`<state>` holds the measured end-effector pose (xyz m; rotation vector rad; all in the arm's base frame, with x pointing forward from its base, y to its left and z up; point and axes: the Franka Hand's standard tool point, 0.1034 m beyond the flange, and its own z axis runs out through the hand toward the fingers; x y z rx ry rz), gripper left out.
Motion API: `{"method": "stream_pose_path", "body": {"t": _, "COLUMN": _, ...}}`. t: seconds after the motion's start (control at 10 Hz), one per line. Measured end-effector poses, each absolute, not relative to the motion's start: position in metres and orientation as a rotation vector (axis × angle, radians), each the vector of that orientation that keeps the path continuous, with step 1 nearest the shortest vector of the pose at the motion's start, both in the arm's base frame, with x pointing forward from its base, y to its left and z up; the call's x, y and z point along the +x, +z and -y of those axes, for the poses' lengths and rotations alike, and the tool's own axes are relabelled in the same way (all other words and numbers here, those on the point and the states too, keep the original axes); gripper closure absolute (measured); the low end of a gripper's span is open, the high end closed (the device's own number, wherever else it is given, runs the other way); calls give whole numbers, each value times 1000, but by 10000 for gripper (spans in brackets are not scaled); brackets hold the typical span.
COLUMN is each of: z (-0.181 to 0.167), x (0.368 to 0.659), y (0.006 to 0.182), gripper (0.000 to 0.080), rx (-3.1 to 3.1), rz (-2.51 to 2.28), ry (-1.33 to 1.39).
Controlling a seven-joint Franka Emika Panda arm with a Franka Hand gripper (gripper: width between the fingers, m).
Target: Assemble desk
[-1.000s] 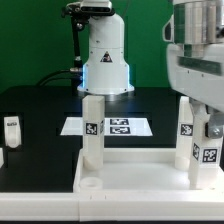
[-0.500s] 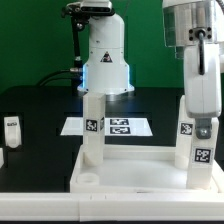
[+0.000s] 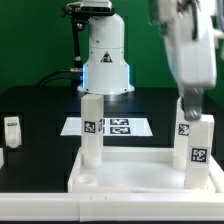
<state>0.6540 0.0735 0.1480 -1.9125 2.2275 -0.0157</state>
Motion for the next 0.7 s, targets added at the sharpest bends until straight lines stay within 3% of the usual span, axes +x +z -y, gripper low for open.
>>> {"method": "stream_pose_path", "body": {"t": 0.1, "z": -60, "x": 659, "y": 164, "gripper": 159, "rx": -1865, "rz": -2229, "ry": -47}}
{"method": "stream_pose_path", "body": {"t": 0.7, "z": -58, "x": 656, "y": 161, "gripper": 151, "rx": -1945, "rz": -2161, "ry": -62}}
